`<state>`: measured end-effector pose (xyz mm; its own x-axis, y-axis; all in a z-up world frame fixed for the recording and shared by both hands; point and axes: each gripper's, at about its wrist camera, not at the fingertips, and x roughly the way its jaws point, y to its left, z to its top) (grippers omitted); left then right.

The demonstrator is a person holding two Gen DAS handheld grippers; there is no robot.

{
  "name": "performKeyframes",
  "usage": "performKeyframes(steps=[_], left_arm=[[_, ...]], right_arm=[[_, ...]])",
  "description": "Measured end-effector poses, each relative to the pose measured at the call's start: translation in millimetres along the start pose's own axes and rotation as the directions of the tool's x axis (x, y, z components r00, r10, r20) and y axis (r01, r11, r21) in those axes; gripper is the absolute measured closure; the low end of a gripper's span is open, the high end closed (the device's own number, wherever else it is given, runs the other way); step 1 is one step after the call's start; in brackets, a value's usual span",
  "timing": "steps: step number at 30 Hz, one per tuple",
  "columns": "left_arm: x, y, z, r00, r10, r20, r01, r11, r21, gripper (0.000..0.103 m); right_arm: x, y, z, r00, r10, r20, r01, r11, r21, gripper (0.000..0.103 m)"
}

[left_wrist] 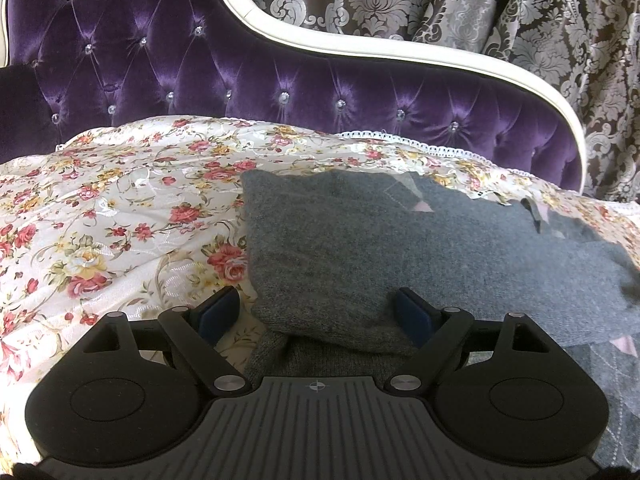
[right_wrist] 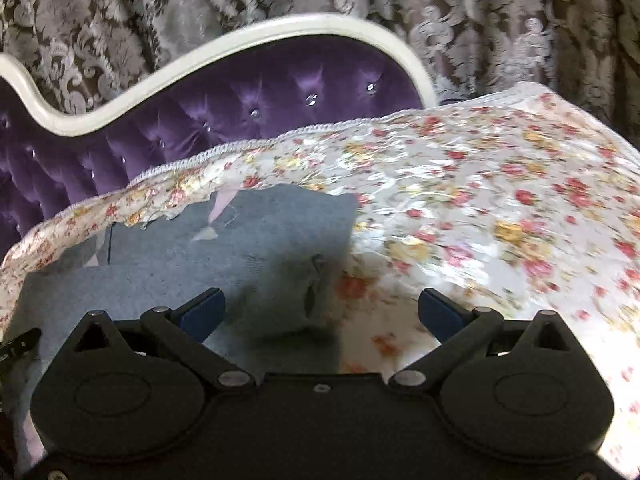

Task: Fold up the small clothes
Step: 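Press the folded sweater side flat with the open right tool, then move both tools to the sweater hem, fingers open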

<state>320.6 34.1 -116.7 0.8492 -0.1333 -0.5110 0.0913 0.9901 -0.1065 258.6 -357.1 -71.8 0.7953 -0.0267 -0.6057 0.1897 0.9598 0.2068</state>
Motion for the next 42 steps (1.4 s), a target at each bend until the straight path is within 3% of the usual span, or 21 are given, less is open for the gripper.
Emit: performKeyframes(steps=[5, 9, 13, 17, 23, 34, 39, 42], left_arm=[[0.9, -1.6, 1.9, 1.0, 0.007, -0.01, -0.007, 1.0, 0.01, 0.018], [1.9, -1.3, 13.9, 0.996, -0.006, -0.085, 0.009, 0.999, 0.036, 0.017], [-16.1, 4.8, 23.4, 0.981, -0.026, -0.19, 0.028, 1.0, 0.007, 0.018], [-56.6, 1.4, 13.3, 0.972, -0.071, -0.224, 0.078, 0.997, 0.021, 0.018], [-117.0, -20.4, -20.4, 0.967, -0.045, -0.251, 0.075, 0.991, 0.11, 0.018], [-176.4, -46.2, -64.7, 0.968, -0.012, -0.25, 0.05, 0.988, 0.148, 0.018], [-175.4, -51.3, -85.3, 0.943, 0.011, -0.333, 0.041, 0.988, 0.148, 0.018], [-180.9, -49.9, -94.8, 0.951, 0.019, -0.309, 0.022, 0.991, 0.129, 0.017]], right_arm=[[47.0, 2.1, -3.3, 0.992, -0.079, -0.094, 0.076, 0.996, -0.04, 0.0], [43.1, 2.8, 0.3, 0.993, -0.082, -0.09, 0.077, 0.996, -0.055, 0.001], [11.3, -0.7, 1.2, 0.998, -0.026, -0.054, 0.025, 0.999, -0.021, 0.001], [-32.4, 1.8, -11.9, 0.998, 0.059, -0.025, -0.059, 0.998, -0.021, 0.001], [-85.5, 10.6, -60.3, 0.987, 0.156, -0.04, -0.156, 0.988, -0.001, 0.001], [-136.8, 29.7, -134.8, 0.987, 0.134, -0.094, -0.139, 0.989, -0.056, 0.001], [-149.6, 31.1, -152.6, 0.991, 0.098, -0.091, -0.106, 0.99, -0.091, 0.001], [-154.5, 32.3, -161.8, 0.992, 0.083, -0.091, -0.093, 0.989, -0.112, 0.001]])
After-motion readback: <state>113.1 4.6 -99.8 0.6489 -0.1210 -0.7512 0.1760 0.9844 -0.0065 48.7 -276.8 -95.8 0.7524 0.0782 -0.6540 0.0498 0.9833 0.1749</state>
